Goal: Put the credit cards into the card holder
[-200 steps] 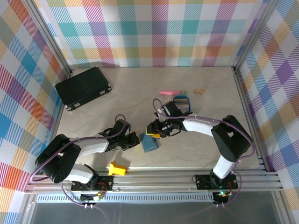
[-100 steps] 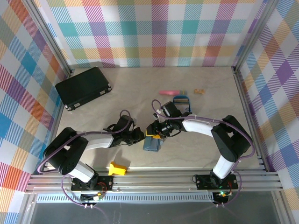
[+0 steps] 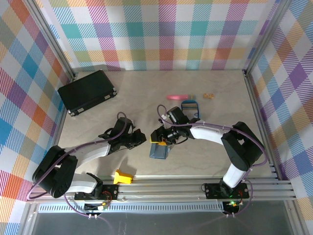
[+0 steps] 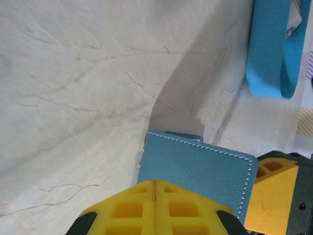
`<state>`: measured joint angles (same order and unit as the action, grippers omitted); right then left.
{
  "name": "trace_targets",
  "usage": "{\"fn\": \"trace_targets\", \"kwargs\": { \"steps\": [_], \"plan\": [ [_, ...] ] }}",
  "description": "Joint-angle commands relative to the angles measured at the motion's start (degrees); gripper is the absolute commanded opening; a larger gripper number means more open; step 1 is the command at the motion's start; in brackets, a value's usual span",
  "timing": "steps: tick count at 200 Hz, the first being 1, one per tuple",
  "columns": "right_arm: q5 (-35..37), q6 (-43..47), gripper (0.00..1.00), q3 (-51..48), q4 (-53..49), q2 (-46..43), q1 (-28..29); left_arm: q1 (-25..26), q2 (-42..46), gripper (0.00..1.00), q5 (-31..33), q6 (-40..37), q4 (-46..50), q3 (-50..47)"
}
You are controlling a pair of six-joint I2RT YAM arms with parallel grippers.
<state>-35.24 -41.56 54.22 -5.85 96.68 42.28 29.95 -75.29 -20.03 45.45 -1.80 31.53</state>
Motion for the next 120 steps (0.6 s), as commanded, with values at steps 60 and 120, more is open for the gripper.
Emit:
{"fn": "trace_targets", "kwargs": {
  "steps": [60, 120],
  "plan": [
    [-0.26, -0.31, 0.53, 8.97, 1.58, 6.09, 4.53, -7.92, 8.83, 0.02, -4.18, -6.86, 15.55, -0.85],
    [1.12, -2.40, 0.54, 11.20, 2.67, 9.29, 6.99, -10.97, 14.12, 0.02, -2.71, -7.45, 25.63, 0.19]
  ]
}}
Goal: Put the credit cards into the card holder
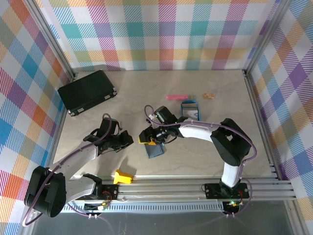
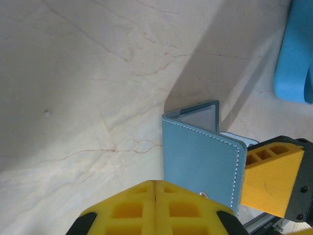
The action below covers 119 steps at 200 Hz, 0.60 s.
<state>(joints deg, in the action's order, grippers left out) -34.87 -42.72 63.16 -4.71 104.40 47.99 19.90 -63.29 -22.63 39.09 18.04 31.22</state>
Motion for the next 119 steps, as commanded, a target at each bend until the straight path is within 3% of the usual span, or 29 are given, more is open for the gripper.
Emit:
{"fn": "trace_targets", "kwargs": {
  "steps": [1, 42, 94, 119],
  "plan": [
    [0.80, -1.28, 0.54, 2.34, 1.50, 1.63, 1.35, -0.92, 2.16, 0.02, -0.16, -1.11, 5.82, 0.50],
    [1.28, -1.87, 0.54, 3.71, 1.92, 2.57, 2.70, -1.07, 1.66, 0.03, -0.81, -0.88, 5.71, 0.22],
    [7.15, 4.14, 0.49, 6.52, -9.60, 1.25, 2.79, -1.09, 1.28, 0.03, -1.61, -1.01, 3.86, -0.20],
    [9.75, 5.90, 0.41, 7.49, -13.25, 1.08, 3.00, -1.09, 0.97, 0.03, -2.15, -1.17, 3.81, -0.11]
  ]
}}
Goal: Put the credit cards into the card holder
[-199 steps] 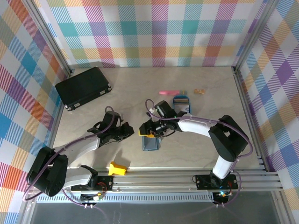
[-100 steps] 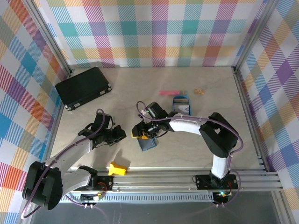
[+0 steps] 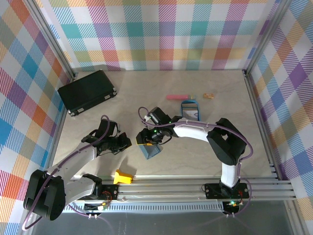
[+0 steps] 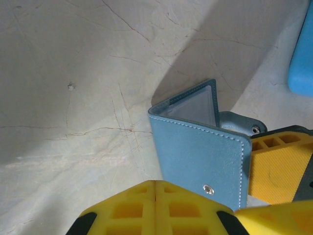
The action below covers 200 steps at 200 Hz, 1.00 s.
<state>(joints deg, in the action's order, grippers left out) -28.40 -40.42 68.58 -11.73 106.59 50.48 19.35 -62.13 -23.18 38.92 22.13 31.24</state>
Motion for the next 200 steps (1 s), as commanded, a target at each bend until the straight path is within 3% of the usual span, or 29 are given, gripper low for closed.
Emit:
{"fn": "trace_targets", "kwargs": {
  "steps": [1, 89, 200],
  "plan": [
    [3.45, 3.69, 0.41, 2.12, -6.44, -1.11, 0.51, -0.55, -0.19, 0.03, -1.61, -0.97, -0.31, -0.13],
    [14.22, 9.88, 0.00, 5.05, -16.56, -1.79, 0.59, -0.37, -0.52, 0.03, -4.33, -1.49, -4.02, -0.41],
    [40.97, 8.46, 0.00, 6.87, -38.68, -7.24, -1.03, 5.61, -8.72, 0.03, -3.71, -0.59, -9.87, 4.25]
  ]
}}
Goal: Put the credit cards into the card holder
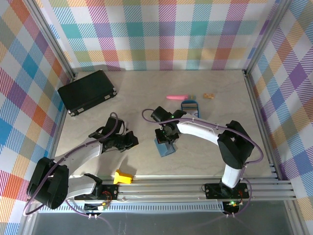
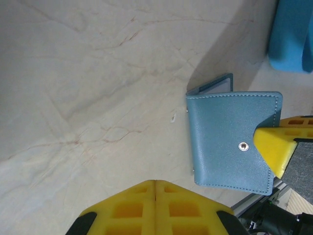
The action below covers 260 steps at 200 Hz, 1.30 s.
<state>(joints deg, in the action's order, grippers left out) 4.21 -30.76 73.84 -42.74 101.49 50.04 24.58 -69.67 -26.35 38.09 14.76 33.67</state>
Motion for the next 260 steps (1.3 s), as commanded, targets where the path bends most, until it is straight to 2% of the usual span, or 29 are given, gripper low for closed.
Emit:
{"fn": "trace_targets", "kwargs": {
  "steps": [1, 48, 83, 101, 137, 179, 212, 260],
  "plan": [
    [8.53, -1.30, 0.00, 1.63, -7.82, -2.16, -0.62, 0.38, -1.22, 0.03, -0.55, 0.24, -2.52, 1.87],
    [16.02, -4.20, 0.00, 5.04, -13.73, -0.63, -0.82, 0.54, -2.74, 0.03, -1.06, 0.02, -3.40, 2.10],
    [16.10, -4.59, 0.00, 7.98, -15.09, 2.34, -0.65, 0.48, -2.69, 0.03, -1.09, 0.28, -4.04, 1.36],
    [15.92, -4.47, 0.05, 9.69, -15.41, 3.83, -0.15, 0.53, -2.67, 0.03, -1.03, 0.60, -4.64, 0.87],
    [15.66, -4.31, 0.06, 11.58, -15.79, 6.57, 0.31, 0.51, -2.81, 0.03, -1.12, 0.85, -5.18, 0.82],
    [12.04, -4.30, 0.20, 12.10, -14.27, 7.41, 0.96, 0.52, -2.98, 0.03, -1.10, 0.85, -5.27, 0.69],
    [8.17, -4.74, 0.37, 12.35, -12.65, 6.99, 1.37, 0.56, -2.62, 0.03, -0.90, 0.93, -5.27, 0.28],
    [2.28, -6.35, 0.38, 11.30, -8.61, 5.32, 1.68, 0.52, -2.40, 0.03, -0.74, 1.03, -5.43, -0.01]
  ]
}}
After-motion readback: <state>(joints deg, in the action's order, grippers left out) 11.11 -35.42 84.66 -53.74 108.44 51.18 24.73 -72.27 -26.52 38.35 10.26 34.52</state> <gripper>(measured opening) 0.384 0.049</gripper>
